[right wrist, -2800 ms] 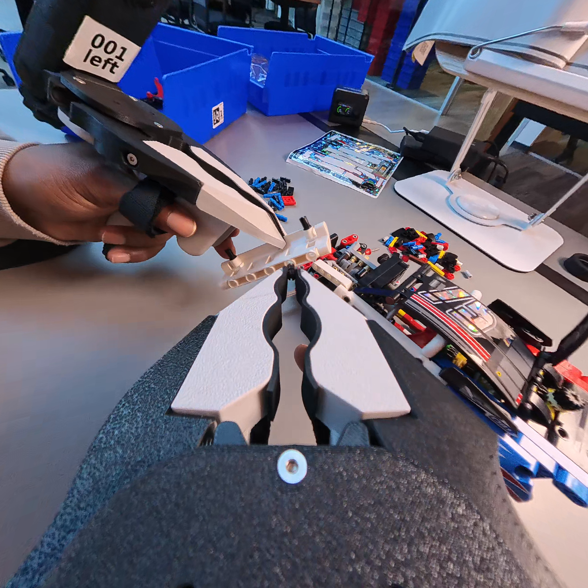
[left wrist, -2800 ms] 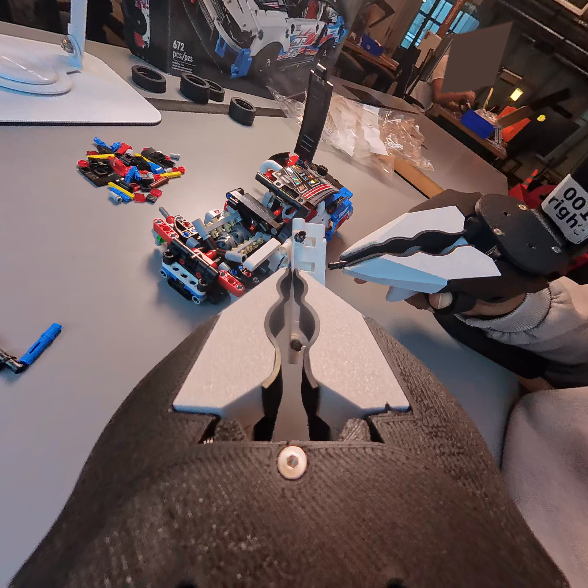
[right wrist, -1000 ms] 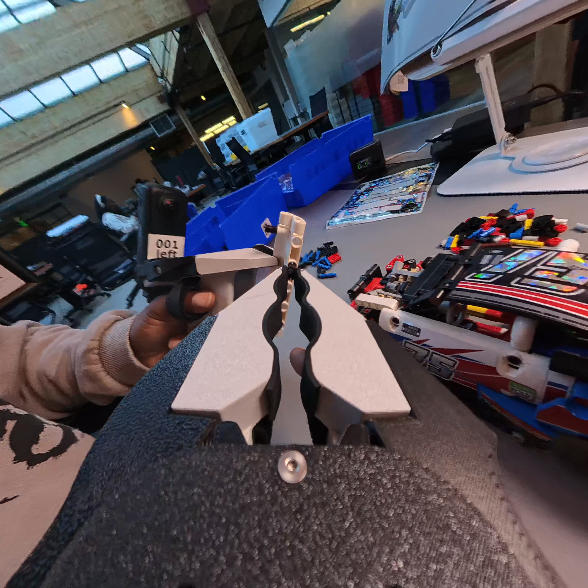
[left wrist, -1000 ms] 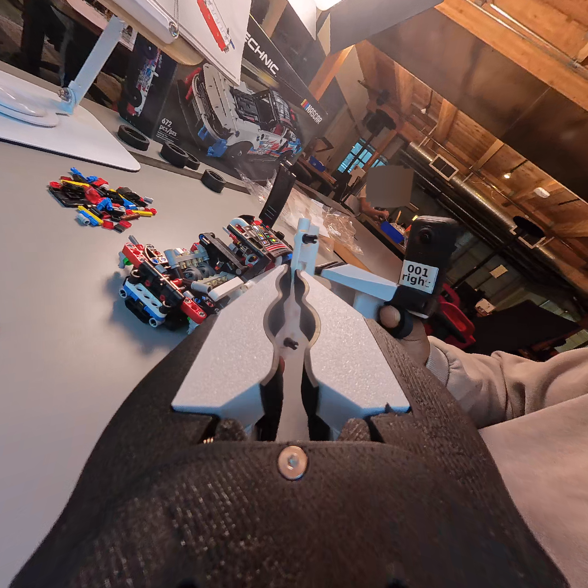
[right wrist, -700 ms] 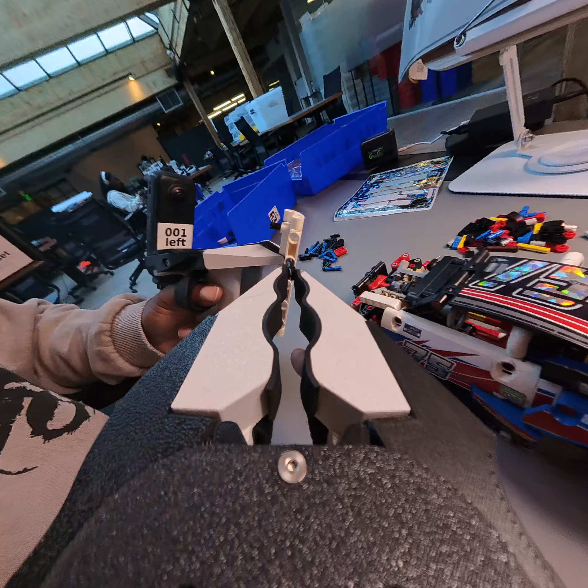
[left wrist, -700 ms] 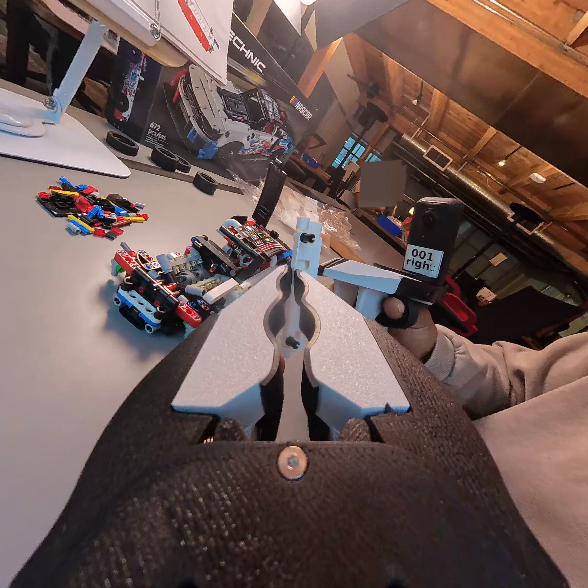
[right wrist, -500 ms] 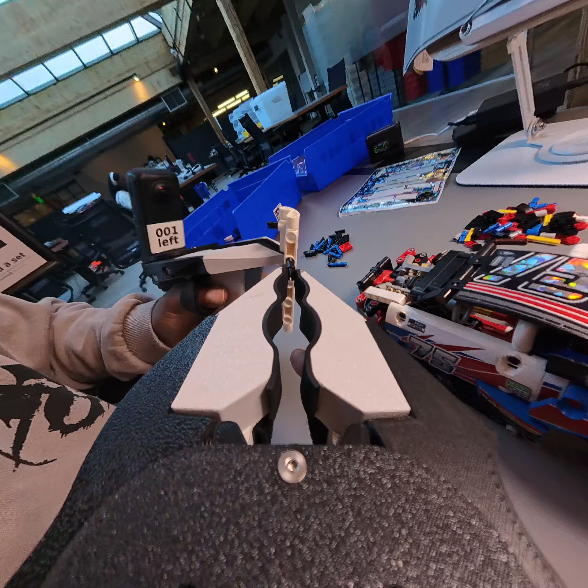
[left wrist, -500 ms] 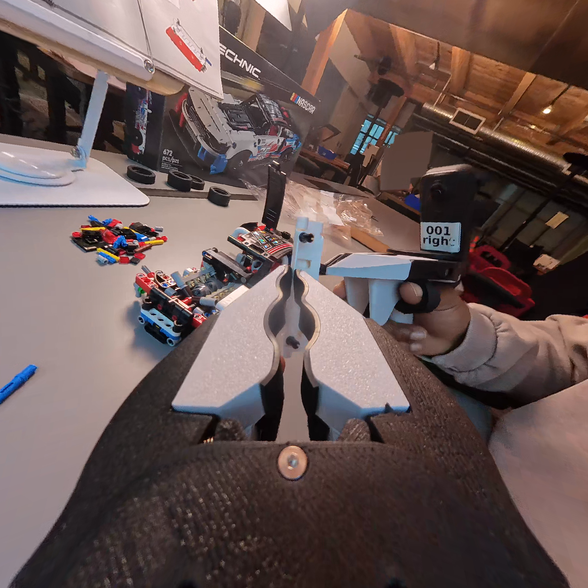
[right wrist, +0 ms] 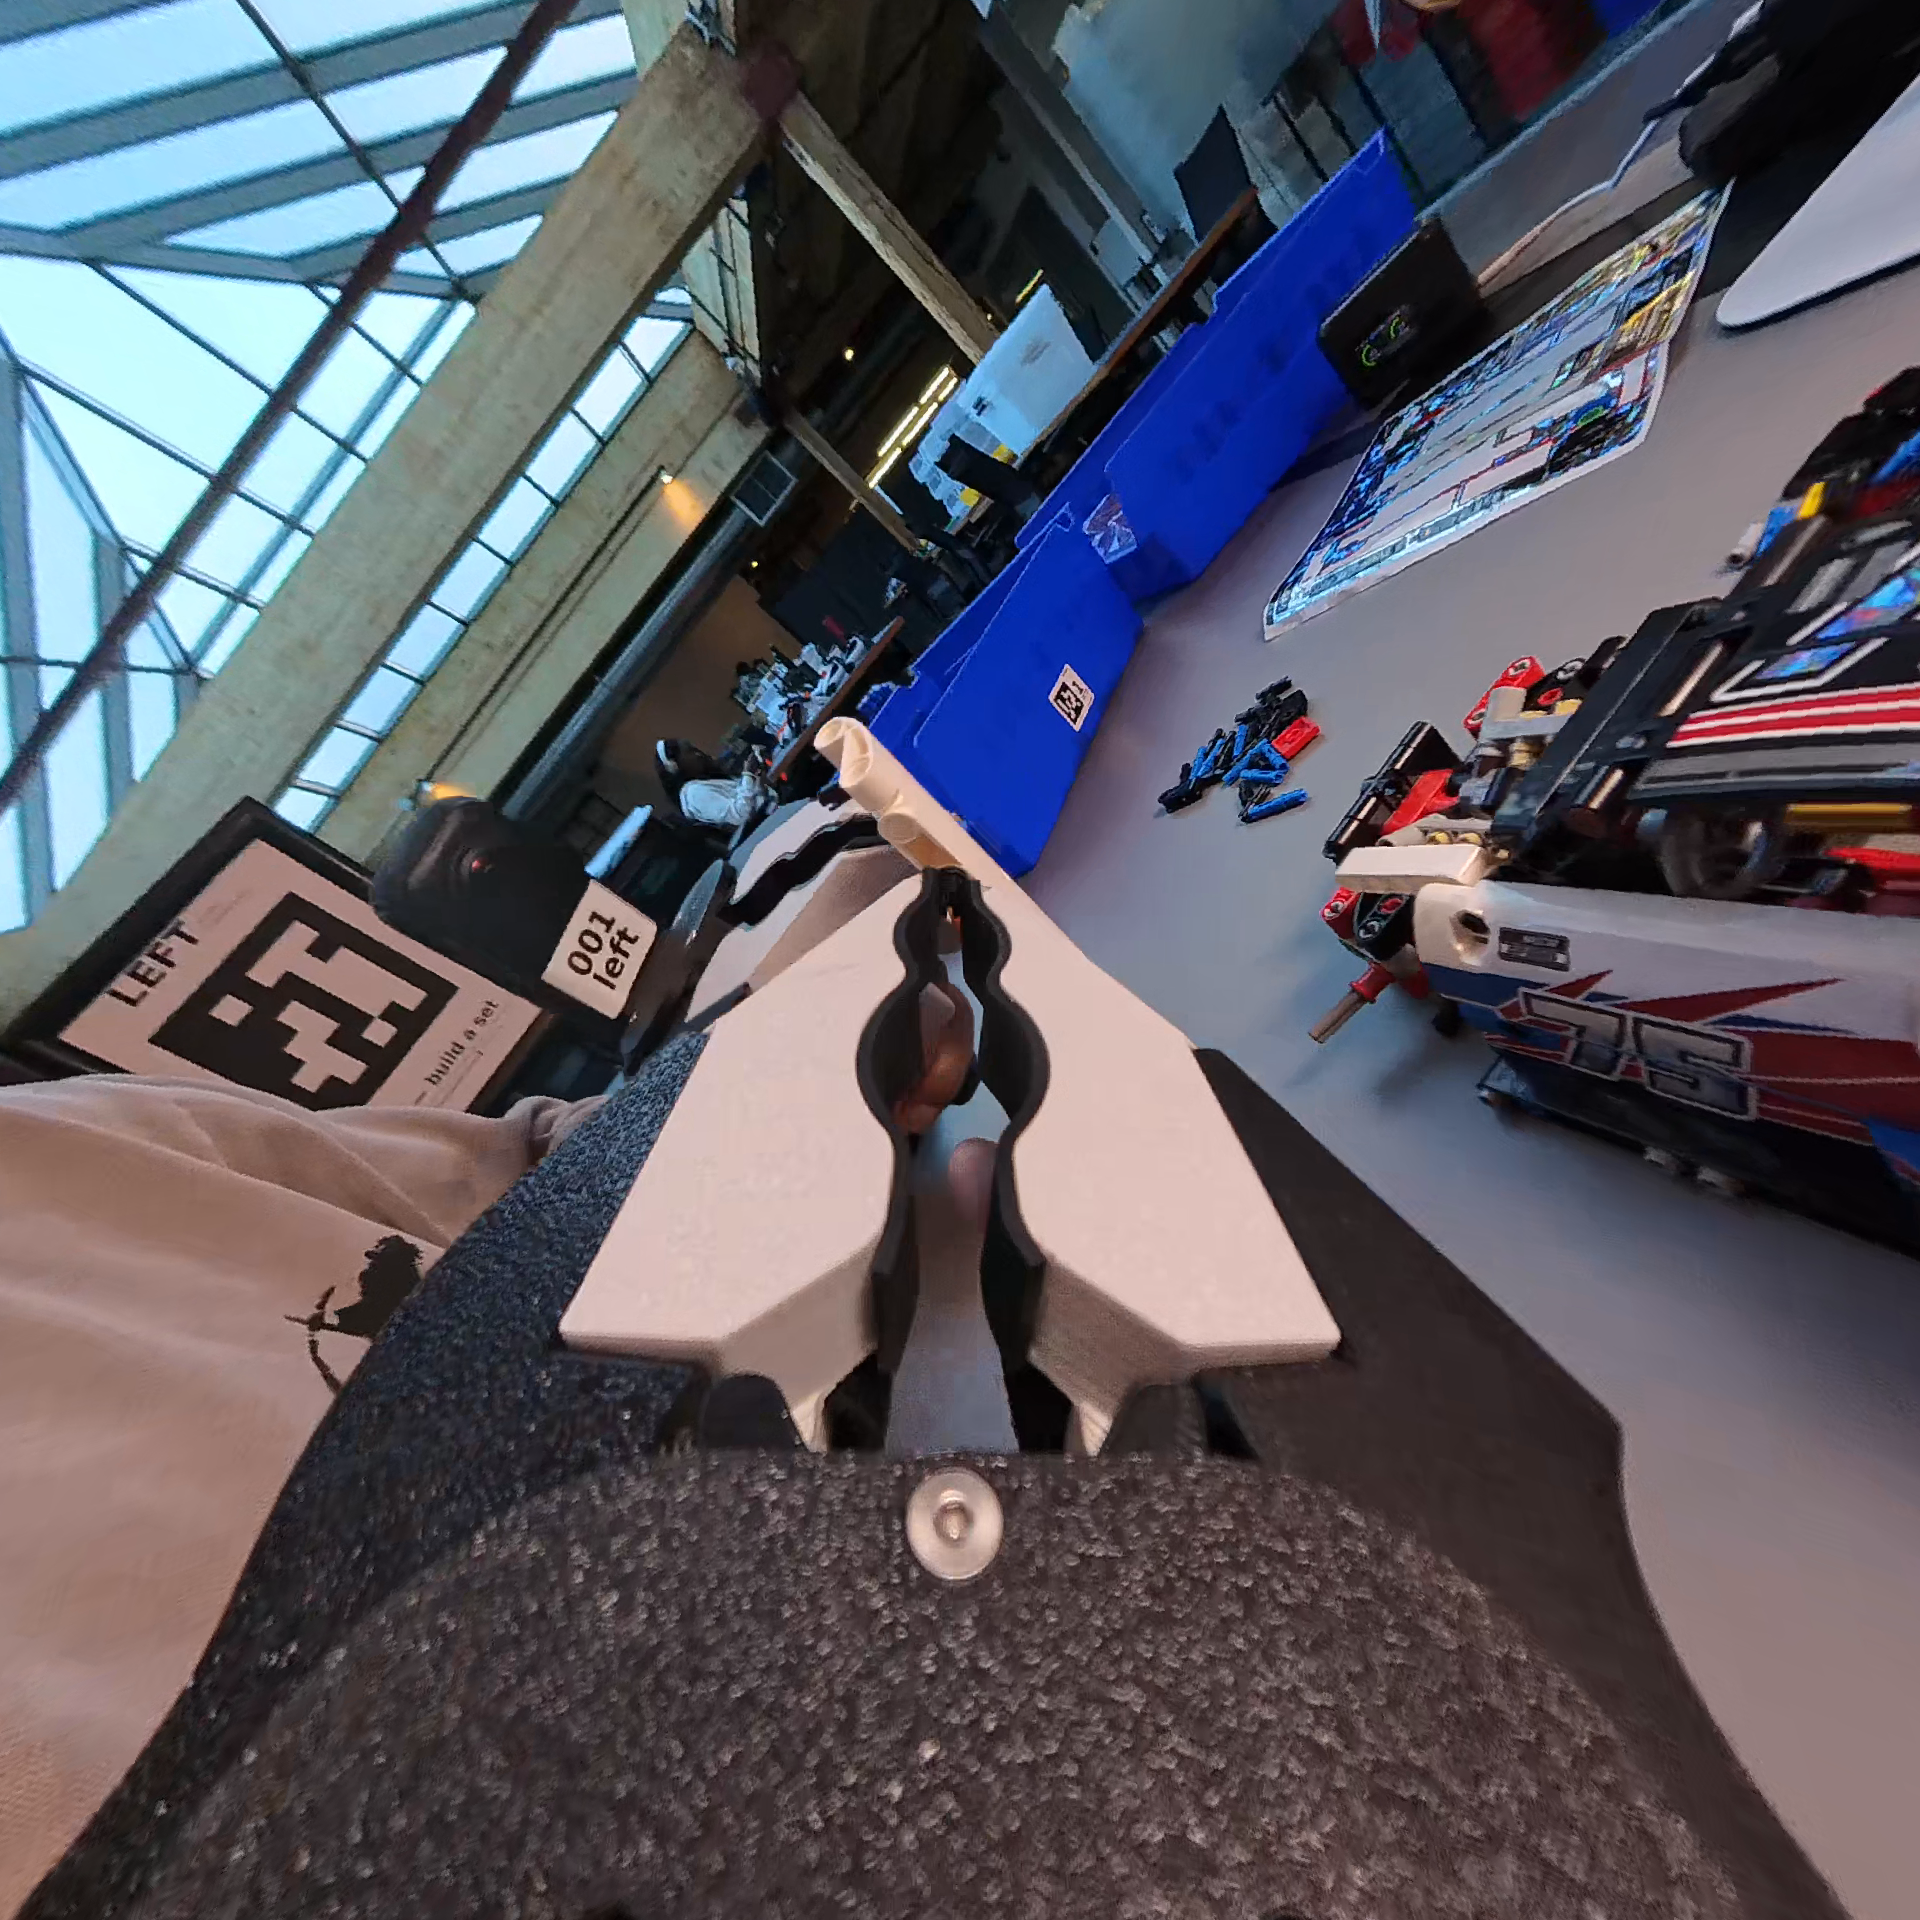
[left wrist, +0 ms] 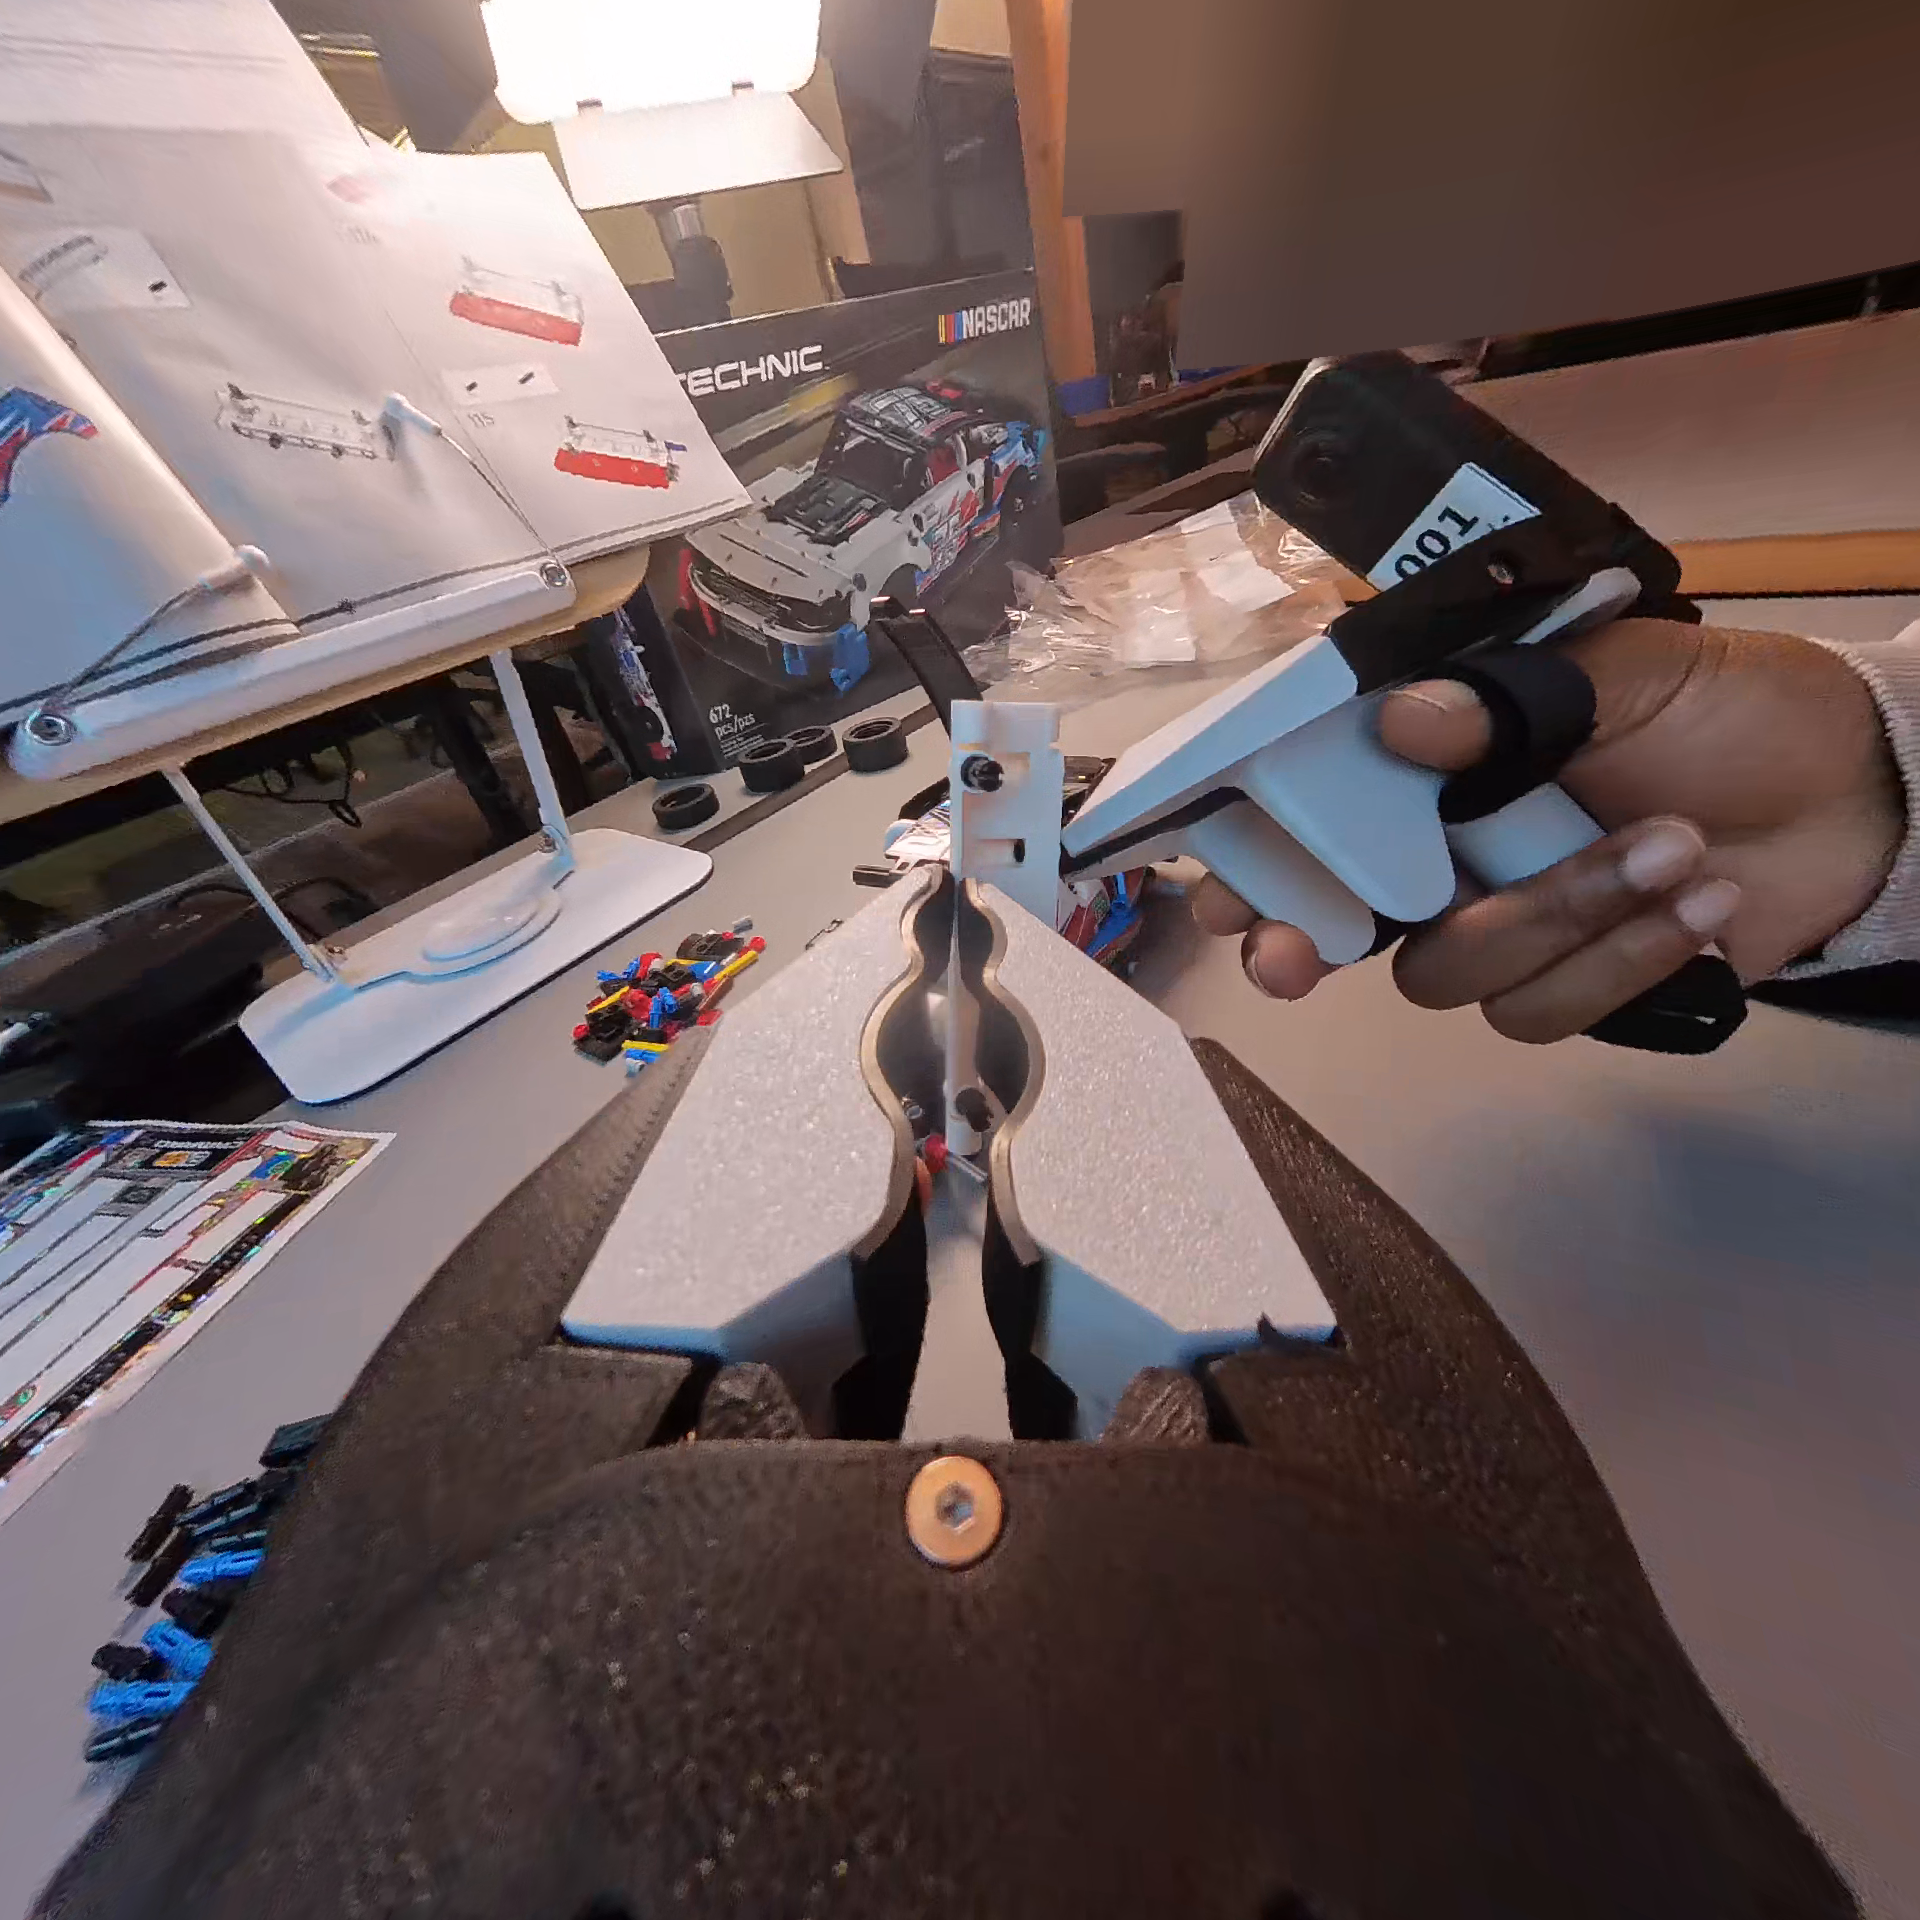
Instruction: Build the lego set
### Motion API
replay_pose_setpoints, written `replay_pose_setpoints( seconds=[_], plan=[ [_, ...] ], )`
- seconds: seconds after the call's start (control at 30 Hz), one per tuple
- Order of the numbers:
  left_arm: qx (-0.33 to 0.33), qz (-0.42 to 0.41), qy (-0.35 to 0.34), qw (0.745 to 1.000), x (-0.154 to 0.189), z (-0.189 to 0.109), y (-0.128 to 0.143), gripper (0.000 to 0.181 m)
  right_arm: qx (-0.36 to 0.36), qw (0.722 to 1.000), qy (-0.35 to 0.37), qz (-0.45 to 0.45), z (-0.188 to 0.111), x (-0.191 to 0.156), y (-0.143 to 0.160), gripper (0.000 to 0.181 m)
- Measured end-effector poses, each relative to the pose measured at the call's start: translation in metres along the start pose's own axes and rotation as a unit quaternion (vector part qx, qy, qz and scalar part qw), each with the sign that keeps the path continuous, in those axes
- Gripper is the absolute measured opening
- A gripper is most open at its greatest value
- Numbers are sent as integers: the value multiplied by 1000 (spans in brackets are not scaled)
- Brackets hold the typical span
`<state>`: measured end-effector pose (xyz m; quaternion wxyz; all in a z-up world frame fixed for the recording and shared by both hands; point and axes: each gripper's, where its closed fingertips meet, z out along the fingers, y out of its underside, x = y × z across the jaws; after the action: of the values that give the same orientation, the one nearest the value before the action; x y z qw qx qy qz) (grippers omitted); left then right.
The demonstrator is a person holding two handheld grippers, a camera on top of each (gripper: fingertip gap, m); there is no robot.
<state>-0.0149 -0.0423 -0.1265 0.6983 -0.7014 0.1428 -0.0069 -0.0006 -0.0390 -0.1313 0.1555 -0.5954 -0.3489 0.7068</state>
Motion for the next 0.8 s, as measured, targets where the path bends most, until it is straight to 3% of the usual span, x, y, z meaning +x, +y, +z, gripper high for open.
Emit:
replay_pose_setpoints(
  seconds=[0.2,0.3,0.57,0.7,0.8],
  plan=[
    [2,-76,45,996,3,-1,2,0,-15,998,-2,-59,-1,-1,3,0],
    [-5,-118,72,990,4,-1,5,0,-46,989,22,-136,1,4,13,1],
    [-74,-253,60,963,-12,5,29,0,-71,952,105,-278,6,24,15,8],
    [-100,-271,78,954,-7,4,36,0,-111,931,115,-327,3,29,24,15],
    [-102,-249,80,960,-2,4,34,0,-115,936,98,-318,3,25,25,11]
  ],
)
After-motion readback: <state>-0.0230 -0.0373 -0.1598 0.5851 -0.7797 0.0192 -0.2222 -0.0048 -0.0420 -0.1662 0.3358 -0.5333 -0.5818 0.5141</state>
